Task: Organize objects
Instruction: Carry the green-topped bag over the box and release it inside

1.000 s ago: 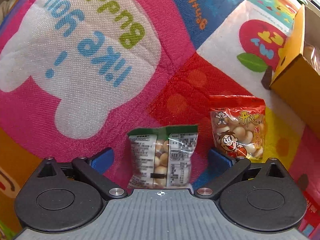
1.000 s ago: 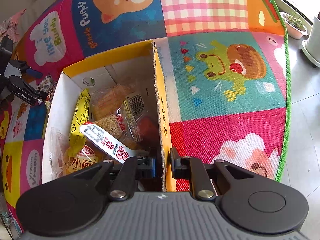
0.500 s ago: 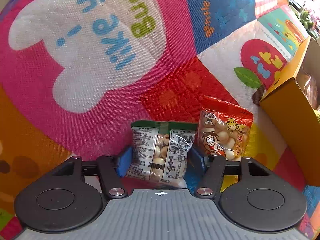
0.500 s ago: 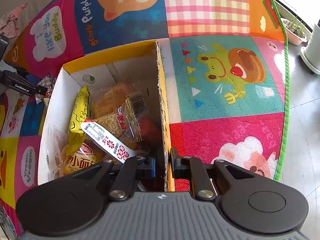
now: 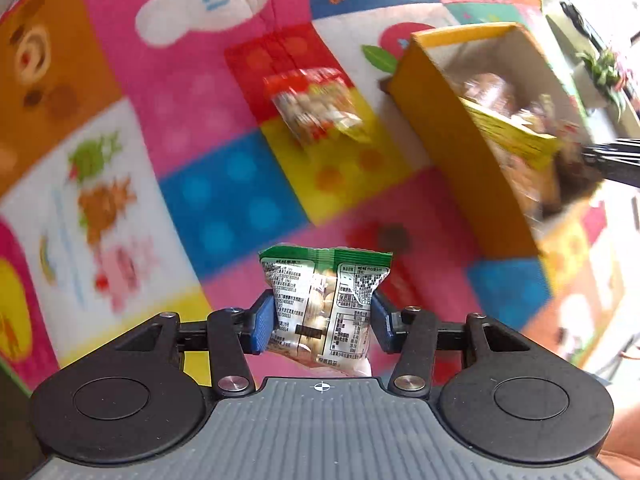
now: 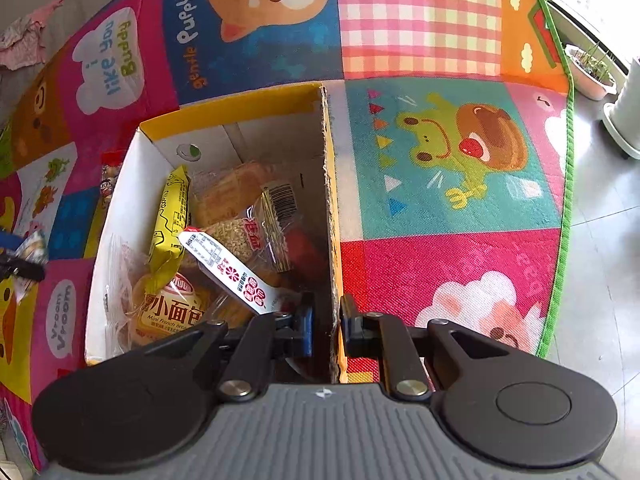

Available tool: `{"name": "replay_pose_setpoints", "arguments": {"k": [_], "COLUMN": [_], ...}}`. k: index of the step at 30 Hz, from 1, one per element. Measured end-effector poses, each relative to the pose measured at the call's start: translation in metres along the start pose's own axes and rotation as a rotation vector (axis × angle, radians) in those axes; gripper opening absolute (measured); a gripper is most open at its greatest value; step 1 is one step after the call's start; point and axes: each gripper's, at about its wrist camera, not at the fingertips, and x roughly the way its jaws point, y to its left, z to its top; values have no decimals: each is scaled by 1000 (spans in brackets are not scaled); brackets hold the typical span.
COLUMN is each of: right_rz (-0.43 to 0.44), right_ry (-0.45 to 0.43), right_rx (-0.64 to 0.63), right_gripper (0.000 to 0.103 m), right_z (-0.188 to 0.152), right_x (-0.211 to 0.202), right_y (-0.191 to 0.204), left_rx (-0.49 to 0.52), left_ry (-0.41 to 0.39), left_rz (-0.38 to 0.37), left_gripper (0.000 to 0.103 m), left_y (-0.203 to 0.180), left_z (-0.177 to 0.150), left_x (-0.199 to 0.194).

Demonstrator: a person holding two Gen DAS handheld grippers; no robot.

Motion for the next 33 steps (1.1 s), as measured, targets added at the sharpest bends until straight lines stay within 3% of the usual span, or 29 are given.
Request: {"name": "replay_pose_setpoints", "arguments": {"k": [8, 12, 19, 28, 33], "right_rz": [67, 93, 139, 225, 257], "right_ry": [51, 50, 67, 66, 55], "right_rx": [39, 39, 68, 156, 205], "right_gripper": [15, 15, 11, 11, 12], "right_z": [10, 19, 20, 8, 4], "right_x": [-13, -8, 3, 5, 4], "right_y": [-12, -15, -27, -48, -57], "left_rx": [-352, -303, -278, -209, -219], "left_ry": [93, 92, -8, 7, -24], "left_rz": [-129, -103, -36, 14, 28], "left_gripper": [54, 54, 54, 54, 54], "left_y": [-72, -97, -103, -128, -132], "left_z": [-62, -57, -12, 38, 60], "left_x": [-39, -54, -86, -70, -69]}}
